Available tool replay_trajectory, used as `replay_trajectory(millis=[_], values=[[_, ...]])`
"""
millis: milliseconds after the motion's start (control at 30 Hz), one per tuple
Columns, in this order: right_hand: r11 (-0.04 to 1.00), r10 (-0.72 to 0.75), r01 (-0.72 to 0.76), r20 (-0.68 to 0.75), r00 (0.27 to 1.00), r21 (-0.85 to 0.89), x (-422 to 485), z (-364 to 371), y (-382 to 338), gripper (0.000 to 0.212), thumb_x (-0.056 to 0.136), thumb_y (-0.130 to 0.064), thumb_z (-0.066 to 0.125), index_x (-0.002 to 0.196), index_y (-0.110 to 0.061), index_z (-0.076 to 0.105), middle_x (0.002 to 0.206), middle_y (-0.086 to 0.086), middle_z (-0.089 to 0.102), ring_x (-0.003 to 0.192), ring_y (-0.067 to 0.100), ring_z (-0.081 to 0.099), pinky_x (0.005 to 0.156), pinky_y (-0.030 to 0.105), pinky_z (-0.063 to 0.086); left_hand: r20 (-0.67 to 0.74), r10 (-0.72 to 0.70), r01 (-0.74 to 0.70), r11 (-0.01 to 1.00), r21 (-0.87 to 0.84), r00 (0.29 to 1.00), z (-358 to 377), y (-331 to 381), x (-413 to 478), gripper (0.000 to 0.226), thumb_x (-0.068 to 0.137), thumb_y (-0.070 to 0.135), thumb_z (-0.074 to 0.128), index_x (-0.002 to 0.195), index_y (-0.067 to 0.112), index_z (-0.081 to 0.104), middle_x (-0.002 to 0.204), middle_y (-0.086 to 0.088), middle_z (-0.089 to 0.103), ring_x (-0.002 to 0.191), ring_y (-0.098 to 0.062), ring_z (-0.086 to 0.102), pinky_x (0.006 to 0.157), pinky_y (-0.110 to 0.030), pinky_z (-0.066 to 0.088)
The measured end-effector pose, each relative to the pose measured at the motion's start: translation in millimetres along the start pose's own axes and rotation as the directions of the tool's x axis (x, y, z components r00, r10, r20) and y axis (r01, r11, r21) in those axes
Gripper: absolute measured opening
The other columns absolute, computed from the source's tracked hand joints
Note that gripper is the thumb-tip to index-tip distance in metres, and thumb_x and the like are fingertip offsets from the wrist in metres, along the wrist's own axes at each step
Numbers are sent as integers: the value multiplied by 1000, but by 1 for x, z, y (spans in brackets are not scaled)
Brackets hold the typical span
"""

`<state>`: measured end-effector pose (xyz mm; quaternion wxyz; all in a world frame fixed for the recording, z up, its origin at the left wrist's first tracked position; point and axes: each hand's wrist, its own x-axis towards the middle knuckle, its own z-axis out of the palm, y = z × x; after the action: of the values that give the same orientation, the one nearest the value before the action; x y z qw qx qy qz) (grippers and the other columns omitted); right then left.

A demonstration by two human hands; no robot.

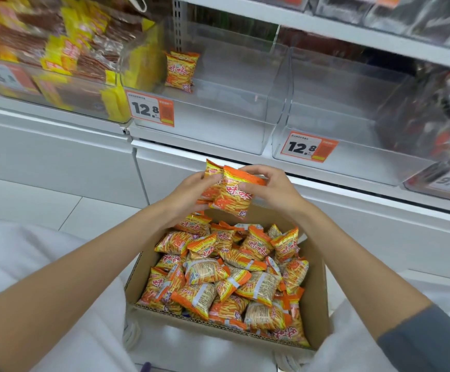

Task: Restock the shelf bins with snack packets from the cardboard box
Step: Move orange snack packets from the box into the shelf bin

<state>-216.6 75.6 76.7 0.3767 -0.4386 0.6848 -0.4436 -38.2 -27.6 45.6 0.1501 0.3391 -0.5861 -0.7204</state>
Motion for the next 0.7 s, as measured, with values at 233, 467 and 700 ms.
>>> replay_trajectory(millis=[233, 467, 700], values=[[997, 0, 4, -60, 998, 80, 20, 16, -41, 71, 81, -29, 76, 142, -21, 41, 133, 3, 50, 117, 20, 57, 92, 33, 55, -116, 60, -67, 996, -60, 991, -10, 42, 5, 38, 94, 32, 60, 127, 16, 51, 115, -6, 68, 97, -17, 69, 76, -28, 58], [950, 57, -96, 136, 989, 298, 54, 27, -89, 51, 84, -15, 74, 129, -6, 52, 117, 11, 69, 104, 24, 69, 96, 38, 53, -186, 182, -182, 983, 17, 965, -33, 97, 14, 37, 99, 40, 49, 124, 14, 55, 109, -4, 70, 92, -14, 70, 77, -26, 57], [948, 22, -46, 79, 997, 316, 132, 29, -140, 70, 67, -15, 83, 128, -6, 50, 117, 16, 68, 104, 30, 69, 93, 46, 55, -204, 442, -295, 814, 500, 873, -85, 149, 48, 55, 97, 55, 42, 104, 5, 65, 84, -6, 66, 73, -9, 56, 64, -23, 43]])
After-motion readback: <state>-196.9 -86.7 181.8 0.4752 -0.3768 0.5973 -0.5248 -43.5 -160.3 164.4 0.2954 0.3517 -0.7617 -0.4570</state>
